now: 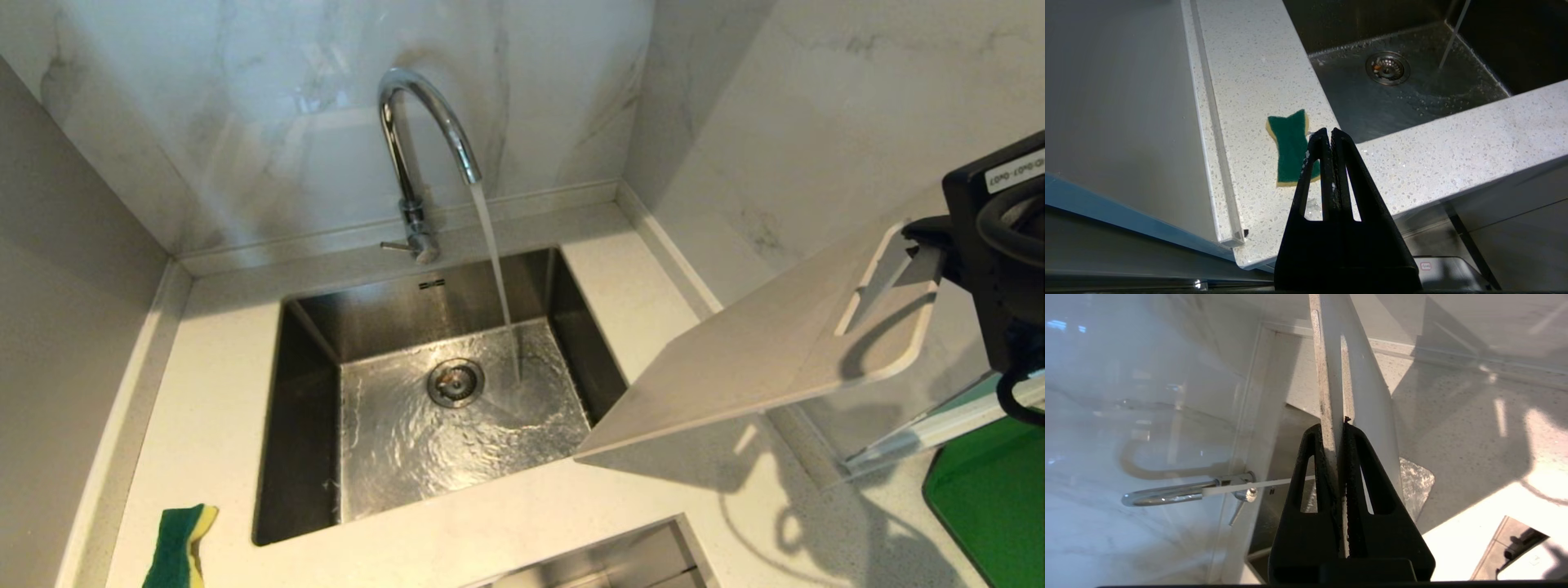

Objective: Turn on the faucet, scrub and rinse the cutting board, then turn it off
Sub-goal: Put down the cutting board

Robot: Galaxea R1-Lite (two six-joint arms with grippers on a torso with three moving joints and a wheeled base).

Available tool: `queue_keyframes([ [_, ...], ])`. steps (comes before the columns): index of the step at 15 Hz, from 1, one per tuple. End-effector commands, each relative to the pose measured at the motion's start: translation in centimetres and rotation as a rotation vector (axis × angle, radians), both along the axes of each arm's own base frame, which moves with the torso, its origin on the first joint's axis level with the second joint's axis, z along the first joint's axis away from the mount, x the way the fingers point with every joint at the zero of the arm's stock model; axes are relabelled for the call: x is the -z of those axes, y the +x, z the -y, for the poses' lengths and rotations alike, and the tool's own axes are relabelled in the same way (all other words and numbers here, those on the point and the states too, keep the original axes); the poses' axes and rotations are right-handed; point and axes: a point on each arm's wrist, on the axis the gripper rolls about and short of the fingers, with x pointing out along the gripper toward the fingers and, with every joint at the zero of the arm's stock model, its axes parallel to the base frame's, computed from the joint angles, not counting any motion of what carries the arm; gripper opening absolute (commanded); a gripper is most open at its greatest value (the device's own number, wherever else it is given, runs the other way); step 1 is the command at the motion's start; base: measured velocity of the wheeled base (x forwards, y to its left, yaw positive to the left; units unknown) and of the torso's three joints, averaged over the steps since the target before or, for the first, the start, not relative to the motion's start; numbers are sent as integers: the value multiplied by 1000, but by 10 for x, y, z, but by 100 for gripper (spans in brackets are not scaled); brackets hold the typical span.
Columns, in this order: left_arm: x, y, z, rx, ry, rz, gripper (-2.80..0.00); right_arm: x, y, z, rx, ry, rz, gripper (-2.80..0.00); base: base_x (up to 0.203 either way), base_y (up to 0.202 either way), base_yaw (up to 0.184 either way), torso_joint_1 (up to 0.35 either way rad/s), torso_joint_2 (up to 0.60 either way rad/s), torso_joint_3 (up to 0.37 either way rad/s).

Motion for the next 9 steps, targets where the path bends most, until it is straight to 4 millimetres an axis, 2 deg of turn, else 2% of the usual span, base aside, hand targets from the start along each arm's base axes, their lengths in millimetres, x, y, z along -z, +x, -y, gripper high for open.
queue_keyframes([
  [1, 0, 0, 0, 0, 0, -3, -280, 5, -5, 3, 0, 3, -8, -280, 0, 0, 0, 0, 0, 0],
  [9, 0, 0, 0, 0, 0, -3, -280, 30, -26, 15, -30, -12, -52, -280, 0, 0, 0, 0, 0, 0],
])
